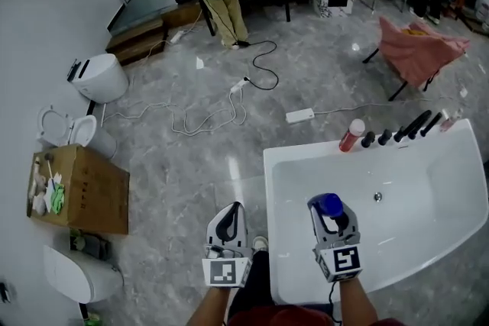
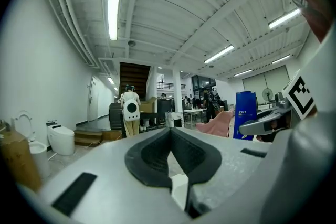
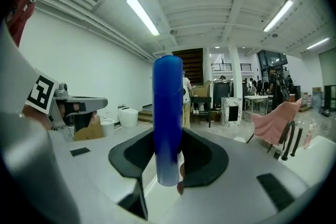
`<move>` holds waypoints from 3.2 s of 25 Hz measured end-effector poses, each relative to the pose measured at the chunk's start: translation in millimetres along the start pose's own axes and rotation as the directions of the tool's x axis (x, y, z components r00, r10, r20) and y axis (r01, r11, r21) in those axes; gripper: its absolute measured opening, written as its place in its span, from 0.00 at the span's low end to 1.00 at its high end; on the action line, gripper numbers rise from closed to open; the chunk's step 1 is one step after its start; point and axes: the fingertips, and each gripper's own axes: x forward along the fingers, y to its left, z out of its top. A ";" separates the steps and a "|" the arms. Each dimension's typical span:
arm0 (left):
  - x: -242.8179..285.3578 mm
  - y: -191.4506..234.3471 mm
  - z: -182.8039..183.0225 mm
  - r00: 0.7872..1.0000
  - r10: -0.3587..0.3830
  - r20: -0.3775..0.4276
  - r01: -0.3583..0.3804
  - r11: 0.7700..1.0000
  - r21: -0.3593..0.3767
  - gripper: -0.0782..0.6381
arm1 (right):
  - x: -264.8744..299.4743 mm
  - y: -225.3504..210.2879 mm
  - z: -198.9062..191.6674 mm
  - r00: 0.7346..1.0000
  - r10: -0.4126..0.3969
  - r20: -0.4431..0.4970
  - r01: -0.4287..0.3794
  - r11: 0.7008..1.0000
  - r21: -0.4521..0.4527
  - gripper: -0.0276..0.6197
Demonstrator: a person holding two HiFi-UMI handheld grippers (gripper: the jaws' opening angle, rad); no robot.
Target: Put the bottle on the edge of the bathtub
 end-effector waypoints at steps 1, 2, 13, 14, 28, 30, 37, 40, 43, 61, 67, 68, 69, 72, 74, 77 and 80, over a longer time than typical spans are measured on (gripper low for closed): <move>9.4 7.1 -8.0 1.000 -0.005 -0.001 0.005 1.000 -0.002 0.12 | 12.9 1.5 -7.6 1.000 -0.004 -0.018 0.004 1.000 0.002 0.27; 17.5 13.6 -16.7 1.000 -0.010 -0.002 0.010 1.000 -0.005 0.12 | 25.2 3.0 -15.1 1.000 -0.008 -0.030 0.008 1.000 0.006 0.27; 92.4 53.9 -140.0 0.993 -0.055 -0.105 0.047 0.996 -0.082 0.12 | 142.8 -13.6 -121.2 0.988 -0.082 -0.133 0.094 0.992 0.087 0.27; 98.0 55.7 -152.0 0.990 -0.074 -0.123 0.067 0.996 -0.060 0.12 | 154.7 -15.8 -132.1 0.986 -0.087 -0.144 0.101 0.991 0.090 0.27; 146.6 103.7 -276.3 0.970 -0.050 -0.237 0.021 0.992 -0.126 0.12 | 317.5 -34.6 -217.6 0.978 -0.112 -0.177 0.123 0.991 0.052 0.27; 150.0 105.5 -280.6 0.971 -0.053 -0.233 0.023 0.991 -0.132 0.12 | 335.7 -37.3 -217.7 0.980 -0.121 -0.160 0.128 0.991 0.036 0.27; 159.4 111.8 -294.9 0.970 -0.061 -0.234 0.026 0.989 -0.147 0.12 | 370.3 -41.4 -228.4 0.981 -0.155 -0.117 0.152 0.988 -0.029 0.27; 158.2 111.1 -298.2 0.969 -0.071 -0.237 0.035 0.988 -0.151 0.12 | 368.8 -42.5 -232.1 0.982 -0.169 -0.089 0.168 0.986 -0.019 0.27; 156.5 111.6 -300.2 0.968 -0.072 -0.242 0.034 0.987 -0.157 0.12 | 368.2 -42.0 -231.7 0.981 -0.178 -0.077 0.179 0.984 0.002 0.27; 153.2 86.0 -230.4 0.986 -0.035 -0.161 0.017 0.994 -0.110 0.12 | 291.6 -20.5 -254.7 0.966 -0.068 -0.249 0.077 0.997 0.024 0.41; 93.2 52.5 -184.4 0.990 0.001 -0.142 -0.015 0.995 -0.103 0.12 | 173.8 -6.9 -237.9 0.963 -0.046 -0.264 0.066 0.995 0.068 0.41; 80.6 44.3 -176.6 0.990 0.003 -0.142 -0.018 0.995 -0.101 0.12 | 152.3 -7.3 -230.6 0.965 -0.044 -0.257 0.066 0.995 0.077 0.41; 68.5 36.2 -168.6 0.990 0.007 -0.140 -0.021 0.995 -0.100 0.12 | 132.1 -8.5 -222.6 0.968 -0.042 -0.248 0.065 0.994 0.085 0.41; 30.8 12.9 -143.6 0.990 0.034 -0.138 -0.047 0.994 -0.096 0.12 | 76.9 -12.5 -194.8 0.977 -0.032 -0.211 0.052 0.995 0.086 0.41; 2.9 -3.1 -125.2 0.990 0.049 -0.133 -0.060 0.995 -0.084 0.12 | 41.5 -14.1 -174.0 0.985 -0.029 -0.171 0.044 0.995 0.085 0.41; -35.8 -27.5 -97.2 0.991 0.070 -0.114 -0.077 0.996 -0.054 0.12 | -5.5 -18.5 -139.7 0.995 -0.012 -0.102 0.019 0.997 0.072 0.41; -71.9 -43.5 -71.9 0.987 0.123 -0.102 -0.127 0.991 -0.035 0.12 | -44.3 -22.9 -101.1 0.999 0.011 -0.040 -0.009 0.999 0.047 0.41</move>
